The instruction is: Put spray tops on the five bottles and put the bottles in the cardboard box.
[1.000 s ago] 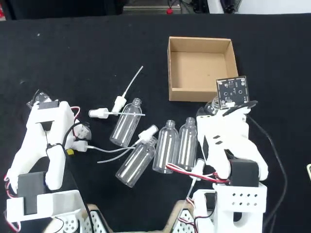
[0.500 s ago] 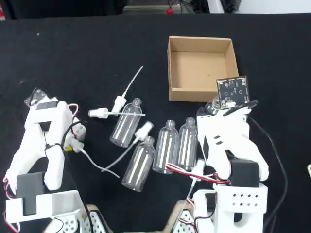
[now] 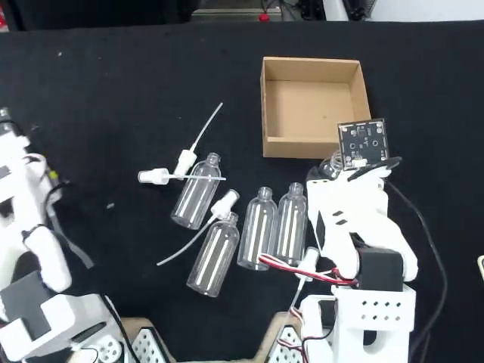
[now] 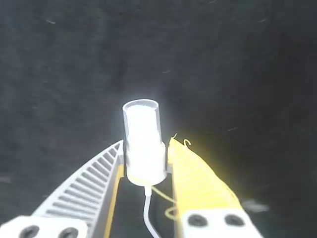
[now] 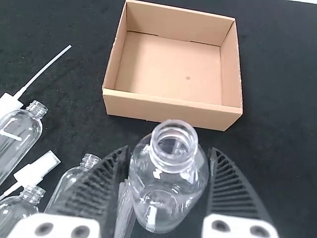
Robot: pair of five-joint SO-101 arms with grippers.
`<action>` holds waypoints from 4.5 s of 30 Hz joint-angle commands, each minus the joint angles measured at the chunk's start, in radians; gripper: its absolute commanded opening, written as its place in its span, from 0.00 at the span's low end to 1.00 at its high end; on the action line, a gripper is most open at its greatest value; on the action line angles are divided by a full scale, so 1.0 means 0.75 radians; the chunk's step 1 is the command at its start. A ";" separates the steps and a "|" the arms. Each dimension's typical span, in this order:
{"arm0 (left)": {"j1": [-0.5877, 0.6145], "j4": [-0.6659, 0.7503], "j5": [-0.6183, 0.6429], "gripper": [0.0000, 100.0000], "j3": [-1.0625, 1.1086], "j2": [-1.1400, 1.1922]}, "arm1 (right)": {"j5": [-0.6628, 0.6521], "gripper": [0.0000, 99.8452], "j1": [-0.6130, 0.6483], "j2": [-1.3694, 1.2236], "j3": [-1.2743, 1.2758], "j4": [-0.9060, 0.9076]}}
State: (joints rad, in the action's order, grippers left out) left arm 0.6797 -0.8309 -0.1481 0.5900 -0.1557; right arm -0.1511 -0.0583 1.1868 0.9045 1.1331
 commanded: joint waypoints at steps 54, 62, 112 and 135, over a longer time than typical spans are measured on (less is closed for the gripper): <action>0.142 -0.378 -0.252 0.07 -0.697 0.679 | 0.010 0.17 -0.008 0.003 -0.015 -0.002; 0.081 -0.622 -0.194 0.07 -0.735 0.233 | 0.018 0.16 0.286 0.003 -0.062 -0.027; -1.480 0.342 0.452 0.07 -0.310 -1.193 | 0.217 0.16 0.790 0.003 0.253 -0.696; -1.468 0.395 0.311 0.07 -0.173 -1.058 | 0.215 0.16 0.790 0.003 0.253 -0.694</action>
State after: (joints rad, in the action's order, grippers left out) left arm -0.4204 -0.5562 0.1128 0.4457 -0.9490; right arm 0.0100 0.5201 1.1868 1.1024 0.6391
